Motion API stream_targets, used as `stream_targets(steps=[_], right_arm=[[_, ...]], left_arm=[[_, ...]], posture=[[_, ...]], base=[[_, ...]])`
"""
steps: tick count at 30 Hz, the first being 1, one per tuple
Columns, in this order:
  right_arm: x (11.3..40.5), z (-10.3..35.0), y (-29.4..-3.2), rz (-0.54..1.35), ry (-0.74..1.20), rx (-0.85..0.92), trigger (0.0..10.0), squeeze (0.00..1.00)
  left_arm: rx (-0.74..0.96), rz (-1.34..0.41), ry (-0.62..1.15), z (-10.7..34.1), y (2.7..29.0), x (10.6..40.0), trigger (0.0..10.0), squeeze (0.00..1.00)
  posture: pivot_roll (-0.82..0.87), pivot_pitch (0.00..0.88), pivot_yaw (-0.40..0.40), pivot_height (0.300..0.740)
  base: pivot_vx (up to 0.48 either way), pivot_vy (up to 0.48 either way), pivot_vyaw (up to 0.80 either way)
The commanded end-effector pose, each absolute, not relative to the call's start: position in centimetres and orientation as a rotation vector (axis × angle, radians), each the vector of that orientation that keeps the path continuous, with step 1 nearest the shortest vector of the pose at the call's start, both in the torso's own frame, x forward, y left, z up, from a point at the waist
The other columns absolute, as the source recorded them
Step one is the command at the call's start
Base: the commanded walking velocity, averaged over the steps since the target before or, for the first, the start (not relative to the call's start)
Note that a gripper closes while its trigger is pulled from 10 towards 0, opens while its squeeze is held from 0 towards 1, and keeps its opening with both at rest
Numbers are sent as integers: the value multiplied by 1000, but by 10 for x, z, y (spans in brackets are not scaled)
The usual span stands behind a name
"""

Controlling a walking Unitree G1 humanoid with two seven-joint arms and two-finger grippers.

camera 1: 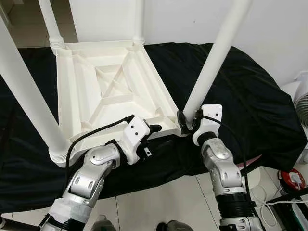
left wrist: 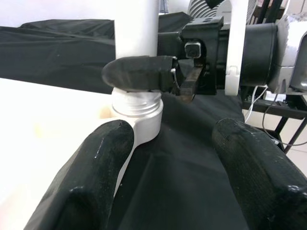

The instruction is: Building children table

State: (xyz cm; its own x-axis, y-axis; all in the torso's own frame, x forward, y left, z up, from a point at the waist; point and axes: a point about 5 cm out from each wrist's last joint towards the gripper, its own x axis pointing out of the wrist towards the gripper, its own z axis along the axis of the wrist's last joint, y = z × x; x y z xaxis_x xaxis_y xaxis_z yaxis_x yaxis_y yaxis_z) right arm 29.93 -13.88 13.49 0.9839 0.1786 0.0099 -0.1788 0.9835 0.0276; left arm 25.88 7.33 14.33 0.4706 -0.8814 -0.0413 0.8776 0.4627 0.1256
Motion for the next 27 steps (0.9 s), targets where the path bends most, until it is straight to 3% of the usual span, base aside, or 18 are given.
stream_targets(steps=[1, 4, 15, 27], right_arm=[[296, 133, -143, 203, 6, 35, 10000, 0], [294, 131, -151, 424, -22, -35, 10000, 0], [308, 130, -166, 587, -6, -86, 10000, 0], [336, 130, -152, 735, 13, -133, 10000, 0]], left_arm=[[139, -1068, -37, 144, 72, 259, 10000, 0], [141, -1072, -38, 145, 71, 261, 10000, 0], [150, -1078, -42, 147, 72, 264, 10000, 0], [158, -1074, -45, 148, 73, 265, 10000, 0]], posture=[[43, 0, -83, 740], [39, 0, -73, 740], [42, 0, -60, 740], [57, 0, -53, 740]], base=[[0, 0, 0], [0, 0, 0], [0, 0, 0], [0, 0, 0]])
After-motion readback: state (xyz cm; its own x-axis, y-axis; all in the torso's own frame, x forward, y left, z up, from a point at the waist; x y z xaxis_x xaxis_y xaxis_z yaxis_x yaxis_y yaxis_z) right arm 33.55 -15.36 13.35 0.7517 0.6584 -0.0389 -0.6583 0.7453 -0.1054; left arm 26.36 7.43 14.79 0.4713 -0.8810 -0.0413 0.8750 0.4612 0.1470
